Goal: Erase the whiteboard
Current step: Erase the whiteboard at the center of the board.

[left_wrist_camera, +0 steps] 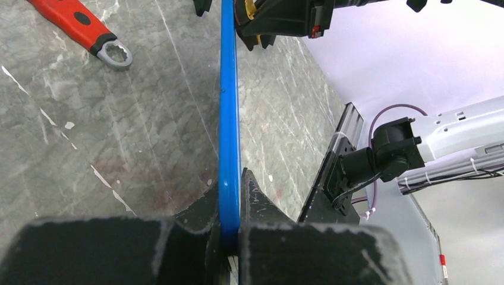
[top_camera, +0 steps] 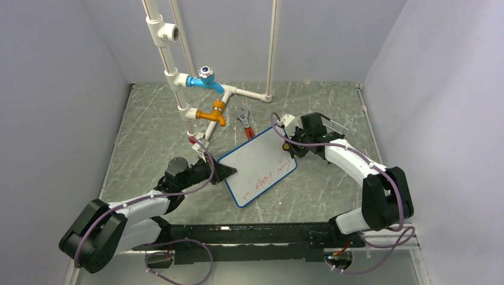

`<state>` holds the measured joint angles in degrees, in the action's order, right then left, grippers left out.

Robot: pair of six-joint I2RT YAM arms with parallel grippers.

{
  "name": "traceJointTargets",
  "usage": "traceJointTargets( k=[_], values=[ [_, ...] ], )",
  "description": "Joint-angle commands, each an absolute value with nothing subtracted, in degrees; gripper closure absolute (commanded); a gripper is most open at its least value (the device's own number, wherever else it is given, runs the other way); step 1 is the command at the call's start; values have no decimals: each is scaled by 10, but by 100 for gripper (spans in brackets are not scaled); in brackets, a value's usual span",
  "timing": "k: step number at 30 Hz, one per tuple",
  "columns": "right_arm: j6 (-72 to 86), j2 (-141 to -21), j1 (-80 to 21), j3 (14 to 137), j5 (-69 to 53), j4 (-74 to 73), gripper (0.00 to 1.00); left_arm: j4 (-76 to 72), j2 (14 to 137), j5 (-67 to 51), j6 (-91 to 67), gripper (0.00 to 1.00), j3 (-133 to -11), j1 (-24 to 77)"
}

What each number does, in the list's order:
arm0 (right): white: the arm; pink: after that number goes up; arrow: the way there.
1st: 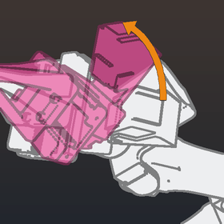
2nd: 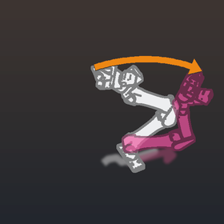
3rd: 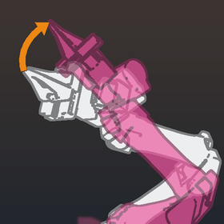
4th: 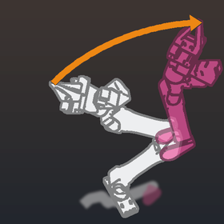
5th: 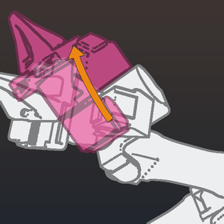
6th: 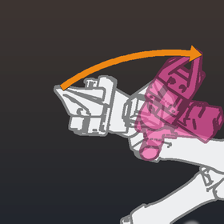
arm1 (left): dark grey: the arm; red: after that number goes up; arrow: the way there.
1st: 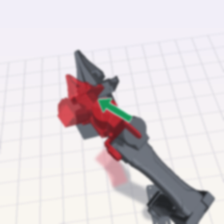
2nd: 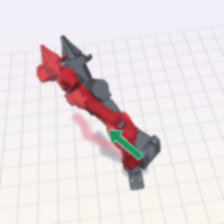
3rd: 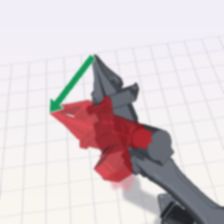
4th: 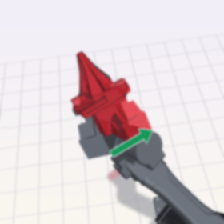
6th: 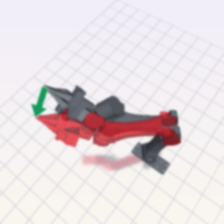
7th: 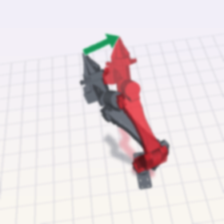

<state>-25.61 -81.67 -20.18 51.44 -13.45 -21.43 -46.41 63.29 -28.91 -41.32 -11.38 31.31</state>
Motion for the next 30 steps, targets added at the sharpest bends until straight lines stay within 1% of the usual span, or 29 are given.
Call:
traceJointTargets(
  k=[1,4,5,7,10,15,19,21,24,27,30],
  values=[
    [-260,-825,-205,526,-137,-191,100,-528,617,-406,-411,100,-139,329],
    [-326,-810,-243,524,-235,-238,100,-523,611,-405,-408,100,-136,330],
    [-342,-802,-275,519,-245,-243,100,-522,611,-406,-407,100,-136,329],
    [-344,-795,-300,519,-246,-239,100,-520,612,-411,-406,100,-139,329],
    [-311,-808,-289,536,-205,-220,100,-519,610,-414,-406,100,-140,329],
    [-254,-766,-236,512,-105,-134,100,-527,614,-421,-406,100,-136,329],
    [-257,-766,-222,506,-96,-130,100,-534,627,-430,-409,100,-145,329],
    [-271,-770,-222,505,-112,-140,100,-541,628,-431,-413,100,-145,329],
    [-327,-775,-228,503,-188,-188,100,-547,624,-428,-416,100,-139,329],
    [-401,-781,-269,495,-238,-249,100,-543,620,-427,-414,100,-136,330],
    [-417,-790,-299,498,-241,-263,100,-537,618,-428,-411,100,-139,329]
  ],
)
